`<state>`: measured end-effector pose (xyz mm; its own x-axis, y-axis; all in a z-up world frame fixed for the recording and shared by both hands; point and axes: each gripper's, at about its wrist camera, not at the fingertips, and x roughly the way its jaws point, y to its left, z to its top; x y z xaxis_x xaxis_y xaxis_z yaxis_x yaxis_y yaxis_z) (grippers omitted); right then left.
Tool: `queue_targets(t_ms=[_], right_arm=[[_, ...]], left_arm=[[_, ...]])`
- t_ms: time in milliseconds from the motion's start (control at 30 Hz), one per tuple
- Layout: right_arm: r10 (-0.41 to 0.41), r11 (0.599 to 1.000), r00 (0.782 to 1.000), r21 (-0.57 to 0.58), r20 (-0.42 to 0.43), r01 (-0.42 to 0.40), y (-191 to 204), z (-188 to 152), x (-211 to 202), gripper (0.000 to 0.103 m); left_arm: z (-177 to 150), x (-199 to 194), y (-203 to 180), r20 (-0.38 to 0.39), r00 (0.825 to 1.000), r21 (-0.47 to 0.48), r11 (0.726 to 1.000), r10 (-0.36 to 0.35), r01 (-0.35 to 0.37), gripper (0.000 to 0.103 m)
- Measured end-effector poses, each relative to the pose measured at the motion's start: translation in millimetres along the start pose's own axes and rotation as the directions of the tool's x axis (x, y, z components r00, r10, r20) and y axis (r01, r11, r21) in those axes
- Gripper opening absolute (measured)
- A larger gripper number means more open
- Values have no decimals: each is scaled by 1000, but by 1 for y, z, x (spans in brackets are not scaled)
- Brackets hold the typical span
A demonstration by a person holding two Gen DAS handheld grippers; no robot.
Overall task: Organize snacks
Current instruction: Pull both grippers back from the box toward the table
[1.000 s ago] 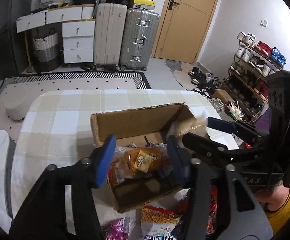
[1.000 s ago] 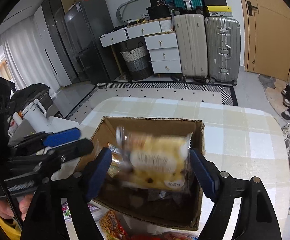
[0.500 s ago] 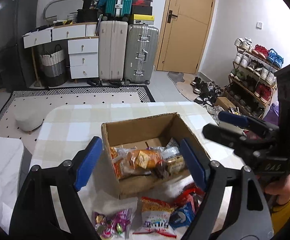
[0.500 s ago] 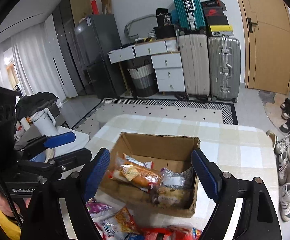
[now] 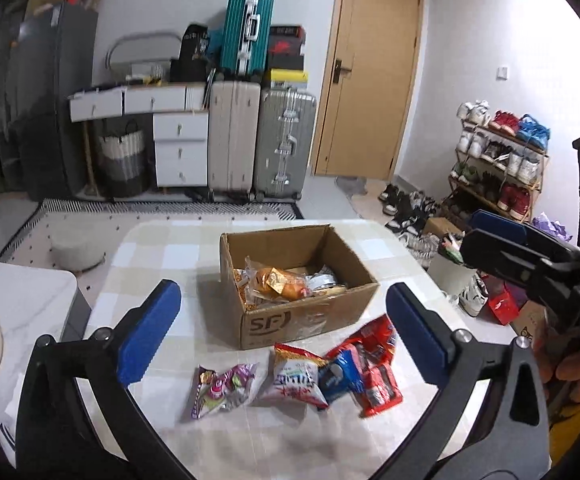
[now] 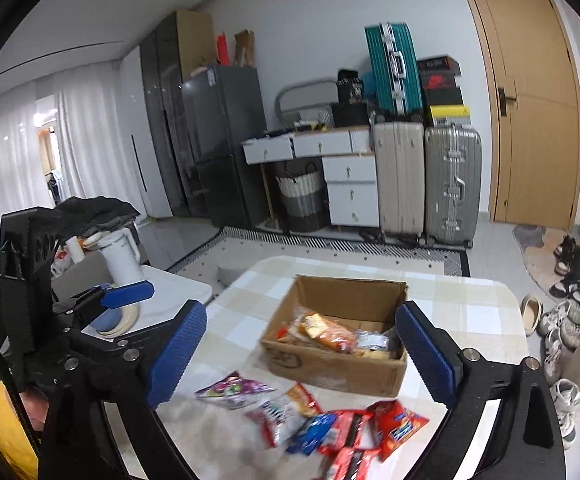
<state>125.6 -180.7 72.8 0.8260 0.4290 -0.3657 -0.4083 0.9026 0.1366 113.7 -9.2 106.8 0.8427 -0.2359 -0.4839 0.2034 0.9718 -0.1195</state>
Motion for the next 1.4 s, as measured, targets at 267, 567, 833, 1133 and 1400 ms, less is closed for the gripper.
queue_targets(t_ms=[267,567,833,1133,1400], right_arm=[[14,1000,993,13,116,-16,44,-33,-73,102],[-37,999,986,32,163,33,57,-80,-110,102],[-89,994,992,75,94,82,37,-129,-102,102],[-73,985,997,152,-40,78,3,-169,-57,102],[-50,985,996,159,-71,61,-9,-184,-23,102]], left_arm=[[-27,-80,-10,73,997,9,1000,16,-16,102],[-74,-127,-13,123,992,31,999,31,-35,102],[-119,-96,10,42,998,-42,998,55,-53,102],[-148,-23,35,-91,994,-91,993,65,-73,102],[-159,39,55,-167,979,-95,986,117,-134,102]])
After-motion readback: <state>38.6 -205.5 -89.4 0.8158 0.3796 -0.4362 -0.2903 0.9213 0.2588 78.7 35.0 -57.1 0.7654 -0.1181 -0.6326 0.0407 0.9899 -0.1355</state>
